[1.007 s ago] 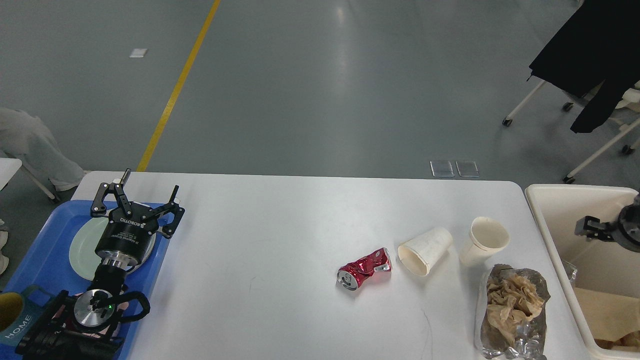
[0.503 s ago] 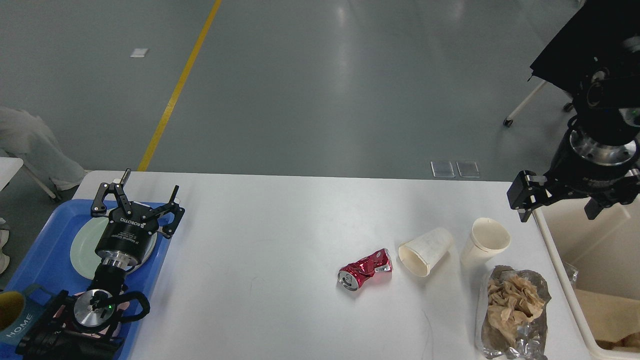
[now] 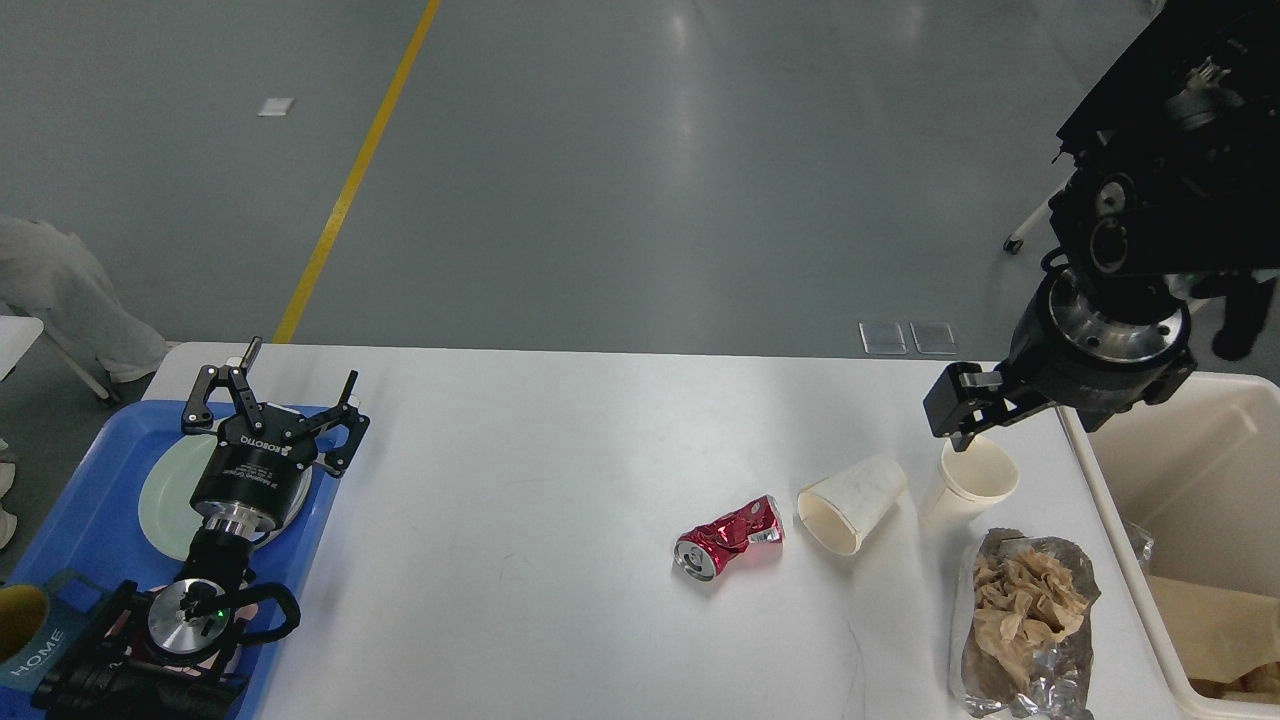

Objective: Tidy desktop

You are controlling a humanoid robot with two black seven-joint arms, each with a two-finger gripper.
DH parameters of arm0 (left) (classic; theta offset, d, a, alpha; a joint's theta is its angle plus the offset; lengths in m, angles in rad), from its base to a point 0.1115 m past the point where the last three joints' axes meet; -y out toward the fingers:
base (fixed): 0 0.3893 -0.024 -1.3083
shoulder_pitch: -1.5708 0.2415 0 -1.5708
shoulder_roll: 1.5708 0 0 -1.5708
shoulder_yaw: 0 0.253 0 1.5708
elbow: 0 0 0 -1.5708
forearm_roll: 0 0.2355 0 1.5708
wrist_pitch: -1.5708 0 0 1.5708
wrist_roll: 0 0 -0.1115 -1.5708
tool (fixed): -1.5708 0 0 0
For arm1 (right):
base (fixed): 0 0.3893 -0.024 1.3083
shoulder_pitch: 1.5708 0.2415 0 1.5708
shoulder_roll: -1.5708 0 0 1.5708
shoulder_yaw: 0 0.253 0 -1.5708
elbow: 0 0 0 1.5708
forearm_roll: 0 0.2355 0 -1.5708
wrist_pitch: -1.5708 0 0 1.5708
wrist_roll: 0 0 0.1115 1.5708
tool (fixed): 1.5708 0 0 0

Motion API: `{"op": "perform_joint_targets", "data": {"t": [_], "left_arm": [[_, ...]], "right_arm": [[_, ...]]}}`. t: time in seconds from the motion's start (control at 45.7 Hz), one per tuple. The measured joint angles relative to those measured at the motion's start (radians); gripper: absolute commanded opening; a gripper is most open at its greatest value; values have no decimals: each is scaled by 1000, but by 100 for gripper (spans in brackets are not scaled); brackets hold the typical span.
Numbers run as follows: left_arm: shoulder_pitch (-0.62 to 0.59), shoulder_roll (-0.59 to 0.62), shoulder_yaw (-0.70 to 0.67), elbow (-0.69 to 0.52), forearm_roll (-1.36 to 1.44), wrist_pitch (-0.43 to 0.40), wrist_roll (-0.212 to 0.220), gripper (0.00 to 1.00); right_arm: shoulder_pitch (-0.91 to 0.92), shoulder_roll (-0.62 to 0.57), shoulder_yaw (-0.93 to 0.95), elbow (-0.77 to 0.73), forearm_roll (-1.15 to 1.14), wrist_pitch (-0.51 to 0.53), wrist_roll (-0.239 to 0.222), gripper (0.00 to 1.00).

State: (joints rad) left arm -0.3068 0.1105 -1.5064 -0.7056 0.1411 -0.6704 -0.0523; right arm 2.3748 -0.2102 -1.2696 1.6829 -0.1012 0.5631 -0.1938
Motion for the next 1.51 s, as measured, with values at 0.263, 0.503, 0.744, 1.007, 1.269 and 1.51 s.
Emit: {"op": "perform_joint_targets", "data": {"t": [0.263,0.503,0.744,1.007,1.269,1.51], "left_arm": [[0,0,0,0,0,0,0,97],[0,0,0,0,0,-2,0,97],[0,0,0,0,0,-2,0,97],[0,0,0,0,0,-2,0,97],[0,0,0,0,0,-2,0,97],[0,0,0,0,0,-1,0,97]], "right_arm": [[-84,-19,126,-23,44,-50,2,100],[-186,-10,125,-32,50,-145,0,100],[-282,-7,127,-44,37,-186,-8,100],[-467,-15,132,-128,27,-255,-9,100],[-656,-15,134,-253,22,-315,-10,100],[-842,-15,134,-382,29,-392,-10,100]]}}
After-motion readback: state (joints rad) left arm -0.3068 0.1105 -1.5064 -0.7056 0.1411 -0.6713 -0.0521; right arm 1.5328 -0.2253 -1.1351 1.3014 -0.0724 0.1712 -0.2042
